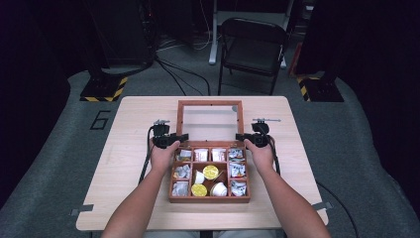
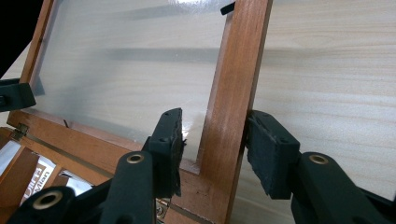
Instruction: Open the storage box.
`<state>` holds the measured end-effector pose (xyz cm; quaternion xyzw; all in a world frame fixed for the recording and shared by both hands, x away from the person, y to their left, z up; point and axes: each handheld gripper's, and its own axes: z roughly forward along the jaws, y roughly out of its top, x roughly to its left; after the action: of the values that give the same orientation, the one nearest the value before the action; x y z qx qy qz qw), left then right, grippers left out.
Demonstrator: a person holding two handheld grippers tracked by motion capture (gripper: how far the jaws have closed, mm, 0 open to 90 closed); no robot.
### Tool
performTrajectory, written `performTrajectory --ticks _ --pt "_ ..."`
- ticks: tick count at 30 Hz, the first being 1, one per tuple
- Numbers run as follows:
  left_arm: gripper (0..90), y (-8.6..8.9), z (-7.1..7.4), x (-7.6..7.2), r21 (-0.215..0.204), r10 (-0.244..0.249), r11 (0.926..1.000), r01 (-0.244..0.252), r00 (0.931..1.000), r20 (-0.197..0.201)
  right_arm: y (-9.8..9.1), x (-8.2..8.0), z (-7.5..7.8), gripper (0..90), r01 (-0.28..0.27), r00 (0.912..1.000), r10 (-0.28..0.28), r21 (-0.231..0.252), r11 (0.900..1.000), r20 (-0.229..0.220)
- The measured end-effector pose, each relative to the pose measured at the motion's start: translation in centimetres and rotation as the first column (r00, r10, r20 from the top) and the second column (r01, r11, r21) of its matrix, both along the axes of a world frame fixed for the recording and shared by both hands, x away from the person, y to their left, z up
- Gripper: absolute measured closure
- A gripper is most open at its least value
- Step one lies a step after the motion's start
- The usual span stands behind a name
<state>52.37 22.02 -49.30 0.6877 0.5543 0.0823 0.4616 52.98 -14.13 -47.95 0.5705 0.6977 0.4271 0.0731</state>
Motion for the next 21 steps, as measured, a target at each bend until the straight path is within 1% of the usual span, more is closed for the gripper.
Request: performTrajectory --ticks 3,4,5,6,7,9,12,13,14,15,17,18,19,20,21 --pt "41.8 -0.02 -0.02 0.02 -0.005 0.004 1.0 -0.004 1.0 -0.008 0.02 0.0 -0.04 54.8 0.005 1.0 -0.005 0.004 1.0 -0.004" --pt "40.8 -0.05 -0.06 0.07 0.003 -0.004 1.0 0.004 1.0 -0.009 0.09 -0.04 -0.05 53.6 0.005 1.0 -0.005 0.003 1.0 -0.004" --pt "38.7 -0.21 -0.12 0.04 0.006 -0.001 1.0 0.001 0.9998 -0.018 0.2 -0.11 -0.04 52.0 0.005 1.0 -0.005 0.002 1.0 -0.003" --pt "37.0 -0.19 -0.18 0.07 0.01 -0.004 0.9999 0.005 0.9997 -0.022 0.39 -0.08 -0.12 50.2 0.001 1.0 -0.001 -0.007 1.0 -0.001" --pt "36.3 -0.2 -0.25 0.09 0.006 -0.001 1.0 0.002 0.9997 -0.023 0.47 -0.04 -0.18 49.2 -0.004 1.0 0.004 -0.013 0.9999 0.0" --pt "35.7 -0.25 -0.29 0.09 -0.001 0.005 1.0 -0.006 0.9993 -0.038 0.51 0.03 -0.29 48.9 -0.001 1.0 0.001 -0.006 1.0 -0.01" --pt "35.3 -0.21 -0.34 0.13 -0.002 0.001 1.0 -0.001 0.9992 -0.039 0.45 0.12 -0.4 48.9 0.0 0.9999 0.0 0.005 1.0 -0.016" --pt "35.3 -0.22 -0.33 0.14 -0.001 0.0 1.0 0.0 0.9993 -0.038 0.5 0.07 -0.33 48.8 0.004 0.9996 -0.004 0.007 1.0 -0.028" --pt "35.1 -0.22 -0.34 0.15 0.0 0.0 1.0 0.0 0.9993 -0.038 0.46 0.15 -0.37 48.8 -0.002 0.9999 0.002 0.001 1.0 -0.015" --pt "34.9 -0.23 -0.35 0.16 0.0 -0.001 1.0 0.001 0.9992 -0.039 0.47 0.16 -0.34 48.8 -0.001 0.9999 0.001 0.001 1.0 -0.017" --pt "33.8 -0.29 -0.39 0.19 0.003 -0.006 1.0 0.006 0.9993 -0.038 0.65 0.09 -0.19 47.7 0.009 0.9991 -0.009 0.003 1.0 -0.041" --pt "33.2 -0.3 -0.41 0.19 0.006 -0.009 0.9999 0.009 0.9993 -0.037 0.68 0.11 -0.19 47.0 0.005 0.9993 -0.005 -0.007 1.0 -0.038" --pt "32.9 -0.3 -0.41 0.19 0.006 -0.009 0.9999 0.009 0.9993 -0.037 0.72 0.19 -0.26 46.2 -0.001 0.9997 0.001 -0.016 0.9999 -0.023" --pt "32.9 -0.3 -0.42 0.2 0.005 -0.009 0.9999 0.009 0.9992 -0.038 0.72 0.19 -0.26 46.2 -0.001 0.9997 0.001 -0.016 0.9999 -0.023" --pt "32.4 -0.3 -0.47 0.24 0.008 -0.012 0.9999 0.012 0.9991 -0.039 0.92 0.1 -0.17 45.1 0.004 0.9991 -0.005 -0.015 0.9999 -0.043"
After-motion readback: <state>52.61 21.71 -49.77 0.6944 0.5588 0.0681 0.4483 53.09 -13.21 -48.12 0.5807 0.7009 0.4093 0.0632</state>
